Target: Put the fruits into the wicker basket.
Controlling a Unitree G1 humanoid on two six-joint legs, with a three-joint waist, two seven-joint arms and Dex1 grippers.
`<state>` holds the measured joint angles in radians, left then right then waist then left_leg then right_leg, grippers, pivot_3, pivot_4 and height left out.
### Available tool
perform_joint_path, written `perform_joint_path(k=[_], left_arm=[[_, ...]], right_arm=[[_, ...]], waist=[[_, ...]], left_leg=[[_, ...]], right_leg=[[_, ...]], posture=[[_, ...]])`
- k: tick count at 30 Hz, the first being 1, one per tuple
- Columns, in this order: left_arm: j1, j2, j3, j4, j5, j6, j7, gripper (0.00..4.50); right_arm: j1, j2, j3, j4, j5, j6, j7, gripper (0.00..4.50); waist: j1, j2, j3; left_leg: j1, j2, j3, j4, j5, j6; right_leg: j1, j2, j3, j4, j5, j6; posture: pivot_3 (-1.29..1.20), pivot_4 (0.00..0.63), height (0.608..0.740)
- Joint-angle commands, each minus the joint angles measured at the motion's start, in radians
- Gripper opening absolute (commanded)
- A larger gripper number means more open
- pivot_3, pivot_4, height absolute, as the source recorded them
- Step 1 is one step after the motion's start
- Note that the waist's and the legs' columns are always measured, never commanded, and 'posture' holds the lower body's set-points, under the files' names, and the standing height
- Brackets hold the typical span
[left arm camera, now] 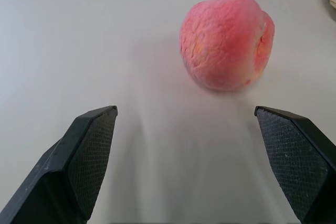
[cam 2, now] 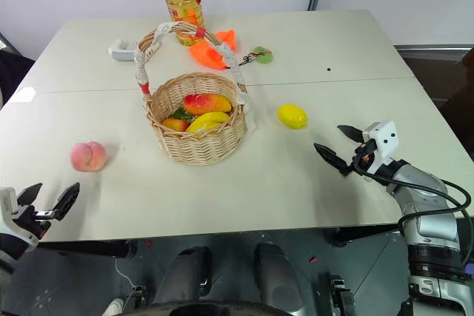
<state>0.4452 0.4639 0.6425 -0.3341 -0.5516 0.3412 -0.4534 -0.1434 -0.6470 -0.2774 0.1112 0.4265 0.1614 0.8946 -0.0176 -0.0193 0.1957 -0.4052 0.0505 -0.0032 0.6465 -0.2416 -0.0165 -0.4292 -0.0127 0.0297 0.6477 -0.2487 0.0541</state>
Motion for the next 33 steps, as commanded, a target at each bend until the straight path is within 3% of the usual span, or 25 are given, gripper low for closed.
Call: perform_joint_path(k=[1,11,16,21,26,33], left_arm=[[-0.002,0.008,0.001,-0.014,0.002,0.000,-0.007,4.50],[-0.074,0.028,0.021,-0.151,-0.133,0.123,0.048,4.50],[-0.265,0.125,0.007,-0.132,-0.098,0.232,0.179,4.50],[-0.338,0.174,-0.036,-0.122,-0.080,0.337,0.218,4.50],[-0.363,0.204,-0.076,-0.128,-0.062,0.469,0.260,4.50],[-0.405,0.210,-0.074,-0.155,-0.082,0.646,0.306,4.50]], right_arm=[[-0.019,-0.002,-0.005,-0.044,0.007,-0.009,-0.005,4.47],[-0.052,-0.025,0.014,-0.157,0.044,0.054,0.022,4.47],[-0.066,-0.100,0.013,-0.364,0.189,0.237,0.082,4.47],[-0.106,-0.158,0.045,-0.555,0.327,0.380,0.101,4.47],[-0.176,-0.128,0.153,-0.679,0.367,0.421,0.084,4.47],[-0.185,-0.106,0.182,-0.694,0.380,0.405,0.104,4.47]], waist=[[0.000,0.000,0.000],[0.002,0.000,0.000],[0.004,0.000,0.000],[-0.001,0.000,0.000],[0.001,0.000,0.000],[0.005,-0.002,0.000]], left_leg=[[0.000,0.000,0.000,0.000,0.000,0.000],[0.000,0.000,0.000,0.000,0.000,0.000],[0.000,0.000,-0.001,0.000,0.000,0.000],[0.000,0.000,0.000,-0.001,0.000,0.000],[0.000,0.001,-0.002,-0.001,0.000,0.000],[-0.001,-0.001,-0.001,0.000,0.000,0.000]], right_leg=[[0.000,0.000,0.000,0.000,0.000,0.000],[0.000,0.000,0.000,0.000,0.000,0.000],[0.000,0.001,0.000,0.001,0.000,0.000],[0.000,0.001,0.000,0.000,0.002,-0.002],[0.000,0.002,-0.001,0.001,0.002,-0.003],[0.000,-0.001,-0.001,0.000,0.002,-0.003]], posture=[[0.00,0.150,0.740],[0.00,0.150,0.740],[0.00,0.150,0.740],[0.00,0.150,0.740],[0.00,0.150,0.740],[0.00,0.150,0.740]])
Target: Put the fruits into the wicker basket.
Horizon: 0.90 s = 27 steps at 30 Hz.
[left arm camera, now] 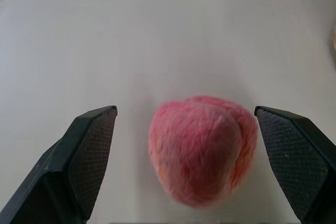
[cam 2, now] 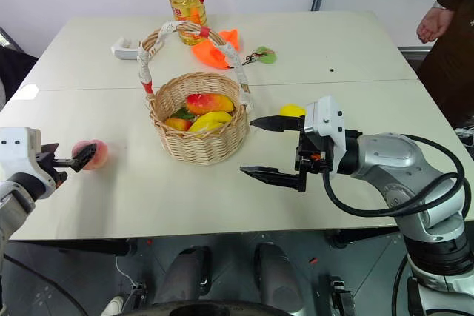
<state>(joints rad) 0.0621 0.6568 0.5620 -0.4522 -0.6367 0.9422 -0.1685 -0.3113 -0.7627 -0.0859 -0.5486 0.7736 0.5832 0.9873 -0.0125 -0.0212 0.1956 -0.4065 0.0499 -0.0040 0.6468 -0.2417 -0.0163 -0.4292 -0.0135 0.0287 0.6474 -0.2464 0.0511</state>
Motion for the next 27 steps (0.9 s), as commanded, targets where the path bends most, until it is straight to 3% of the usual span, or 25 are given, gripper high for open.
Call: perform_joint_path(k=[1,8,13,19,22,23,27], left_arm=[[-0.031,0.015,0.002,-0.035,0.002,0.063,0.026,4.50],[-0.099,-0.007,-0.082,0.033,0.050,0.078,0.026,4.50],[-0.109,-0.006,-0.083,0.051,0.071,0.078,0.021,2.54],[-0.111,0.035,-0.001,-0.014,0.030,0.000,-0.089,2.54],[-0.104,0.056,0.063,-0.102,-0.082,-0.028,-0.219,2.54],[-0.106,0.068,0.078,-0.147,-0.181,0.008,-0.264,2.54],[-0.163,0.112,0.007,-0.265,-0.383,0.055,-0.315,2.54]], right_arm=[[-0.016,0.011,-0.006,-0.034,0.032,-0.021,0.016,4.47],[-0.024,0.044,0.035,-0.039,0.011,-0.048,0.015,4.47],[-0.031,0.054,0.045,-0.042,0.003,-0.057,0.005,4.50],[-0.046,0.053,0.048,-0.042,0.003,-0.056,-0.003,4.50],[-0.060,0.047,0.041,-0.036,0.009,-0.048,-0.006,4.50],[-0.067,0.042,0.036,-0.027,0.007,-0.049,-0.004,4.50],[-0.087,0.024,0.030,0.010,-0.019,-0.057,0.005,4.50]], waist=[[0.000,0.000,0.000],[-0.002,0.000,0.000],[-0.001,0.000,0.000],[-0.001,0.000,0.000],[-0.001,-0.001,0.000],[-0.001,0.000,0.000],[0.002,0.000,0.000]], left_leg=[[0.000,0.000,0.000,0.000,0.000,0.000],[0.001,0.000,-0.001,0.000,0.000,0.000],[0.000,0.000,-0.001,0.000,0.000,0.000],[0.001,0.000,-0.001,0.000,0.000,0.000],[0.000,0.000,-0.001,0.000,0.000,0.000],[0.000,0.000,-0.001,0.000,0.000,0.000],[0.000,0.000,0.000,0.000,0.000,0.000]], right_leg=[[0.000,0.000,0.000,0.000,0.000,0.000],[0.000,0.001,0.000,0.001,0.000,0.000],[0.000,0.001,0.000,0.001,0.000,0.000],[0.000,0.001,0.000,0.001,0.000,0.000],[0.000,0.000,0.000,0.001,0.000,0.000],[0.000,0.000,0.000,0.000,0.000,0.000],[0.000,-0.001,0.000,0.000,0.000,0.000]], posture=[[0.00,0.150,0.740],[0.00,0.150,0.740],[0.00,0.150,0.740],[0.00,0.150,0.740],[0.00,0.150,0.740],[0.00,0.150,0.740],[0.00,0.150,0.740]])
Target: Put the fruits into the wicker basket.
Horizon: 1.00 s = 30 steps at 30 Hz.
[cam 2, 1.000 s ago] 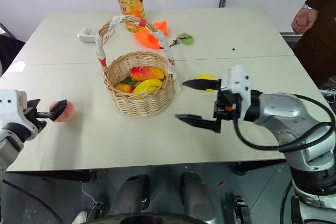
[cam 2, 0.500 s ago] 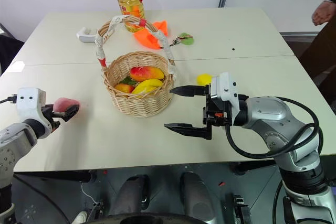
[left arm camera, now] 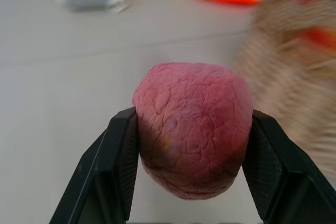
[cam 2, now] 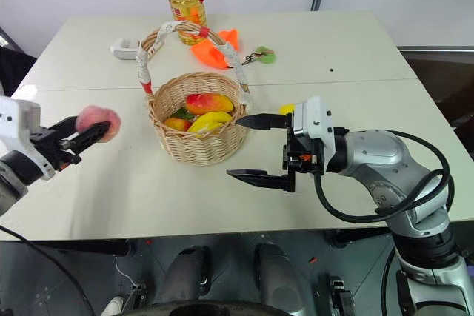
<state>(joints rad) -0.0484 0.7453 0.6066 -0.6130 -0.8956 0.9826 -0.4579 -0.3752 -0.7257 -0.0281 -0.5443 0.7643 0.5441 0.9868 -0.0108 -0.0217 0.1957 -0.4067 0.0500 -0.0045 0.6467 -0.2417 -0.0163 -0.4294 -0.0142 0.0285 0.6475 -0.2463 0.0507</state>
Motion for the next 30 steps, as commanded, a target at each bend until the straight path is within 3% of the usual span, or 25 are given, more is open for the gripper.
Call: perform_joint_path(k=[1,5,10,15,19,23,30], left_arm=[[-0.109,0.019,-0.093,-0.094,-0.110,0.013,0.007,2.54],[-0.303,-0.002,-0.309,-0.011,0.038,-0.025,0.097,2.54],[-0.443,-0.084,-0.464,0.099,0.131,-0.055,0.119,2.54],[-0.433,-0.064,-0.538,0.125,0.256,-0.165,0.048,4.46],[-0.371,-0.046,-0.501,0.112,0.255,-0.251,-0.059,4.46],[-0.285,-0.026,-0.422,0.050,0.119,-0.275,-0.224,4.46],[-0.231,-0.012,-0.406,-0.029,0.012,-0.229,-0.243,4.46]], right_arm=[[-0.028,-0.015,-0.026,0.008,-0.014,-0.017,0.004,4.50],[-0.044,-0.013,-0.014,0.005,-0.024,-0.001,-0.015,4.50],[-0.043,-0.021,0.011,0.007,-0.086,0.013,-0.060,4.50],[-0.055,-0.002,0.029,0.144,-0.277,-0.035,-0.190,4.50],[-0.080,0.049,0.034,0.269,-0.361,-0.056,-0.273,4.50],[-0.123,0.091,0.064,0.454,-0.471,-0.072,-0.342,4.50],[-0.205,0.125,0.099,0.734,-0.587,-0.131,-0.361,4.50]], waist=[[0.002,0.000,0.000],[-0.001,0.000,0.000],[-0.005,0.000,0.000],[-0.006,0.000,0.000],[-0.007,0.000,0.000],[-0.006,0.001,0.000],[-0.004,0.001,0.000]], left_leg=[[0.000,0.000,0.000,0.000,0.000,0.000],[0.001,-0.001,0.000,0.001,0.000,0.000],[0.001,-0.001,-0.001,0.001,0.000,0.000],[0.000,0.000,-0.001,0.000,0.000,0.000],[0.000,0.000,0.000,0.000,0.000,0.000],[0.000,0.000,0.000,0.000,0.000,0.000],[0.000,0.000,0.000,0.001,0.000,0.000]], right_leg=[[0.000,0.000,0.000,0.000,0.000,0.000],[0.002,0.001,0.000,0.001,0.000,0.000],[0.001,0.002,0.000,0.001,0.001,0.003],[0.000,0.003,0.000,0.001,0.002,0.005],[0.000,0.003,0.001,0.001,0.000,0.002],[0.000,0.003,0.001,0.001,0.000,0.002],[0.000,0.002,0.001,0.001,0.000,0.002]], posture=[[0.00,0.150,0.740],[0.00,0.150,0.740],[0.00,0.150,0.740],[0.00,0.150,0.740],[0.00,0.150,0.740],[0.00,0.150,0.740],[0.00,0.150,0.740]])
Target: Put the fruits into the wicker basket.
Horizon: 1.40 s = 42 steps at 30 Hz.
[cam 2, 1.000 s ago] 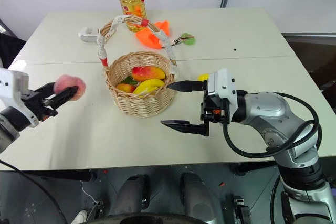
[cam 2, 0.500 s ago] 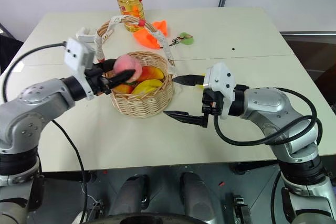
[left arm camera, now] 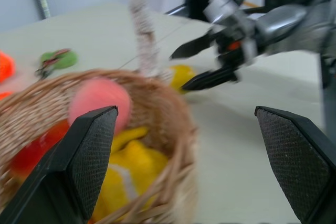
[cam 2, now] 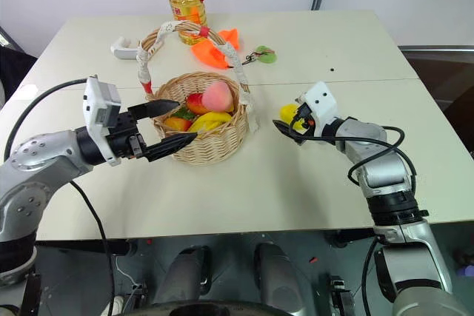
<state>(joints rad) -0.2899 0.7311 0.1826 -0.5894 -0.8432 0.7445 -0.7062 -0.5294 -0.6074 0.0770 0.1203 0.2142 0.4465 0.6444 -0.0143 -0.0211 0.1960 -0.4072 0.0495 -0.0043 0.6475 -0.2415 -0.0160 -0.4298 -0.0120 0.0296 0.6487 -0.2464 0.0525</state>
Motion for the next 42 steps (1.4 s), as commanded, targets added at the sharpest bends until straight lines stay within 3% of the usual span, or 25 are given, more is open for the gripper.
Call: perform_joint_path(k=[1,5,8,11,17,20,23,28,35,40,42], left_arm=[[0.015,0.003,0.016,-0.059,-0.045,0.012,0.010,4.46],[0.034,0.012,0.013,-0.077,-0.055,0.020,0.019,4.46],[0.052,0.017,0.017,-0.080,-0.058,0.018,0.024,4.50],[0.091,0.026,0.027,-0.068,-0.041,0.007,0.018,4.50],[0.206,-0.001,0.110,0.009,0.034,-0.115,-0.005,4.50],[0.271,-0.016,0.164,0.062,0.063,-0.182,-0.031,4.50],[0.312,-0.021,0.191,0.097,0.080,-0.235,-0.072,4.50],[0.304,-0.033,0.189,0.115,0.077,-0.269,-0.090,4.50],[0.313,-0.043,0.183,0.088,0.068,-0.269,-0.076,4.50],[0.328,-0.059,0.177,0.054,0.062,-0.262,-0.050,4.50],[0.332,-0.066,0.173,0.044,0.062,-0.260,-0.040,4.50]], right_arm=[[-0.063,0.015,-0.008,0.106,-0.048,-0.035,-0.026,4.50],[-0.089,0.032,-0.017,0.186,-0.068,-0.061,-0.026,4.50],[-0.092,0.041,-0.027,0.196,-0.066,-0.070,-0.015,3.59],[-0.076,0.030,-0.033,0.153,-0.074,-0.092,-0.012,2.17],[0.031,-0.067,-0.090,-0.130,-0.021,-0.121,0.090,2.17],[0.119,-0.129,-0.154,-0.390,0.156,-0.037,0.218,2.17],[0.139,-0.148,-0.163,-0.605,0.327,0.128,0.236,2.17],[-0.013,0.014,0.025,-0.680,0.312,0.276,0.065,2.17],[-0.191,0.262,0.199,-0.459,0.127,0.317,-0.158,2.17],[-0.205,0.296,0.206,-0.439,0.076,0.256,-0.163,4.46],[-0.188,0.282,0.179,-0.481,0.084,0.201,-0.134,4.46]], waist=[[-0.002,0.000,0.000],[-0.004,0.000,0.000],[-0.005,0.000,0.000],[-0.004,0.000,0.000],[0.000,0.002,0.001],[0.001,0.001,0.001],[-0.005,0.001,0.001],[-0.007,0.001,0.000],[0.000,0.001,0.000],[0.000,0.001,0.000],[-0.001,0.001,0.000]], left_leg=[[0.000,0.000,0.000,0.000,0.000,0.000],[0.001,0.000,-0.001,0.000,0.000,0.000],[0.001,0.000,0.000,0.000,0.000,0.000],[0.001,0.000,-0.001,0.000,0.000,0.000],[0.000,0.000,-0.001,-0.001,0.000,0.000],[0.000,0.000,0.000,-0.001,0.000,0.000],[0.001,0.001,0.000,-0.001,0.000,0.000],[0.003,0.002,0.000,-0.001,0.000,0.000],[-0.002,0.001,0.000,-0.001,0.000,0.000],[-0.002,0.001,0.000,-0.002,0.000,0.000],[-0.002,0.001,0.000,-0.002,0.000,0.000]], right_leg=[[0.000,0.000,0.000,0.000,0.000,0.000],[0.000,0.001,0.000,0.001,0.001,0.001],[0.000,0.001,0.000,0.001,0.002,0.003],[0.000,0.001,0.000,0.001,0.002,0.003],[-0.001,0.001,0.000,0.001,0.001,0.002],[-0.001,0.000,0.000,0.001,0.000,0.000],[0.000,0.001,0.000,0.001,-0.001,0.000],[0.000,0.001,0.000,0.001,0.000,-0.002],[-0.004,0.000,0.000,0.000,0.002,-0.004],[-0.004,0.000,0.000,0.000,0.001,-0.003],[-0.004,0.000,0.000,0.000,0.001,-0.003]], posture=[[0.00,0.150,0.740],[0.00,0.150,0.740],[0.00,0.150,0.740],[0.00,0.150,0.740],[0.00,0.150,0.740],[0.00,0.150,0.740],[0.00,0.150,0.740],[0.00,0.150,0.740],[0.00,0.150,0.740],[0.00,0.150,0.740],[0.00,0.150,0.740]])
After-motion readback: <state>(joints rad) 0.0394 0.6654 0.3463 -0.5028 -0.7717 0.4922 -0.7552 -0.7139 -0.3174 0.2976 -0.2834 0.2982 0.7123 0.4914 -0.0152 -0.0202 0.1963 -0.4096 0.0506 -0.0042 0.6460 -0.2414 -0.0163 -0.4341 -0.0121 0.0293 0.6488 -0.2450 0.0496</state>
